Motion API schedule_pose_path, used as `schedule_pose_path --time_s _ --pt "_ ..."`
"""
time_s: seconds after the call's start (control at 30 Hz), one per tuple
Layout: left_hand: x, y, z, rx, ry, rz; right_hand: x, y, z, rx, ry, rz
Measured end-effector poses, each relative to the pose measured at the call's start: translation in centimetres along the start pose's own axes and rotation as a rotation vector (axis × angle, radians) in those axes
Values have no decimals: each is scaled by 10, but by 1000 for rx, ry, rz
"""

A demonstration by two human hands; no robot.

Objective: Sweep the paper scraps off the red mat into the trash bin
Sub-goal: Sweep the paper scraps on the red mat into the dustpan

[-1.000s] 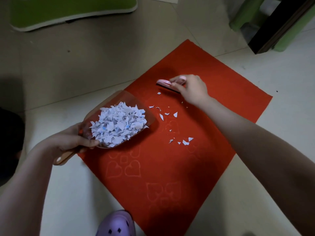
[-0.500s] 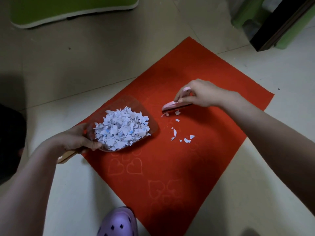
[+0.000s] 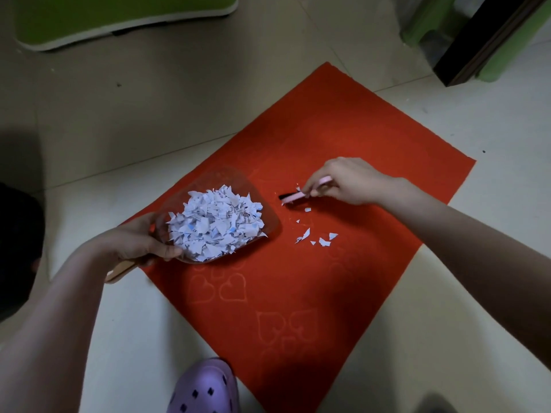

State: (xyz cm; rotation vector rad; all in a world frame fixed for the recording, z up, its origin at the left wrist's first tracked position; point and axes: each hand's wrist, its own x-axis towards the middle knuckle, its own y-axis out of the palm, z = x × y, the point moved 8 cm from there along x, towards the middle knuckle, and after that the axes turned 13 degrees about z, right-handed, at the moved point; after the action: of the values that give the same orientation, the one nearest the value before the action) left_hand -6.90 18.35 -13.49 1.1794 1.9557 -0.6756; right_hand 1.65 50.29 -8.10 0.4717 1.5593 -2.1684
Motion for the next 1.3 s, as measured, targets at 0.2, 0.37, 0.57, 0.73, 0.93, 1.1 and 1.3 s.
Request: schedule_pose_path --time_s 0.2,0.37,0.57,0.73,0.93,1.1,1.3 --pt "3 -4 -1 15 34 -12 -35 -24 -32 165 66 -207" --pt "0 4 -11 -11 78 11 -22 -16 -69 188 318 -418" --pt "-11 10 -12 38 -10 16 -24 10 -43 119 235 -275" --pt "-11 5 -8 51 5 11 -51 11 -44 342 115 -300" --pt "-7 9 -5 67 -6 20 -63 -6 -90 288 426 -533" --pt "4 4 0 78 -28 13 -54 7 -71 255 474 -460" --pt "8 -1 9 90 -22 22 -54 20 -23 322 313 -485"
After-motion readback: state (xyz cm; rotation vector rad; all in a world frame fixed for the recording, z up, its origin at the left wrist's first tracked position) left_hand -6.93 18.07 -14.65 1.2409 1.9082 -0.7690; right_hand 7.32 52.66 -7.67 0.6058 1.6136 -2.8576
